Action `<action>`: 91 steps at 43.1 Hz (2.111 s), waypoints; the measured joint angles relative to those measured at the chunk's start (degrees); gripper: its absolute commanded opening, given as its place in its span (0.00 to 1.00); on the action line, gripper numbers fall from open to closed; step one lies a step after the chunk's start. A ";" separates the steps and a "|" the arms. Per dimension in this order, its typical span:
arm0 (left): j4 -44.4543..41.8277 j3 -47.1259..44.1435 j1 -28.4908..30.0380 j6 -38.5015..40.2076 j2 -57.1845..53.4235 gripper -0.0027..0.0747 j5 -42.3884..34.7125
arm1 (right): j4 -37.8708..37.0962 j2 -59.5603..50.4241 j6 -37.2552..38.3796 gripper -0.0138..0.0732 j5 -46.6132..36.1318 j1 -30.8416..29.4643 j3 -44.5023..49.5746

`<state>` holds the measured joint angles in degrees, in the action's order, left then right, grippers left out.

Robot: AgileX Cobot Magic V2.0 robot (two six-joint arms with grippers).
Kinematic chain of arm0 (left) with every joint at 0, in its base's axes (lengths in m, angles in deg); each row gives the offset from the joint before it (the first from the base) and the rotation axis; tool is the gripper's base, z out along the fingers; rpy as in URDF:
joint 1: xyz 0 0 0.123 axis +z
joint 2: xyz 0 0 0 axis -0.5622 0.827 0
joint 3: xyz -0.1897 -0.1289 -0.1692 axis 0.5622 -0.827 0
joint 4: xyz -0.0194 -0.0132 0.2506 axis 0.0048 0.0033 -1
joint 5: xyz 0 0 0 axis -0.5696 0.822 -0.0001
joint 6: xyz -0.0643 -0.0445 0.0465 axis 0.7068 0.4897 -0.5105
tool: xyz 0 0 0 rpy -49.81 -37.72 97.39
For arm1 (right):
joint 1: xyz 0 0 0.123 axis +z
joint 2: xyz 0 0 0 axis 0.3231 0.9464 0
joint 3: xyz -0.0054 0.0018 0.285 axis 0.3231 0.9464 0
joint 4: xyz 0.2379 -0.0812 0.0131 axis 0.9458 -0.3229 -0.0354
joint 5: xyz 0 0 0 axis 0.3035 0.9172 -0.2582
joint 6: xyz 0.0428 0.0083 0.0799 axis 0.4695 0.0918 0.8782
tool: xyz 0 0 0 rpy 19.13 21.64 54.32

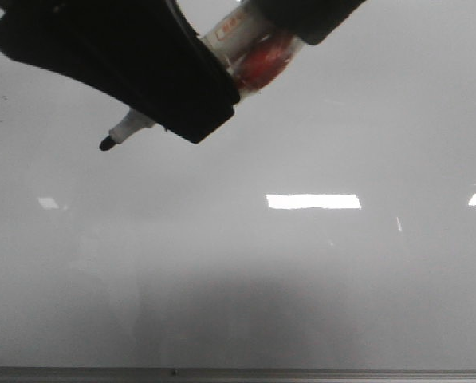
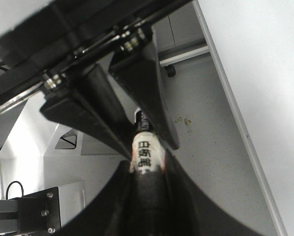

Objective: Write number 9 on whiteboard

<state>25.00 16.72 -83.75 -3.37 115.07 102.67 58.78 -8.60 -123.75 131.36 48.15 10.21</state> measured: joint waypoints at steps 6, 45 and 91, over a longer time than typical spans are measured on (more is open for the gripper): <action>0.55 0.00 0.00 0.25 -0.59 0.78 -1.64 | -0.27 -0.43 0.00 0.08 0.09 -1.01 0.56; 5.93 -22.94 4.37 5.89 -30.62 0.01 -7.53 | 10.05 -5.11 0.00 0.08 -31.92 -15.54 12.27; 6.01 -22.94 4.37 5.89 -30.62 0.01 -7.78 | 11.96 20.39 1.62 0.09 -29.86 -12.48 -0.95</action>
<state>31.01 -6.21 -79.37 2.52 84.45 94.89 70.74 11.78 -122.13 101.50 35.67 9.26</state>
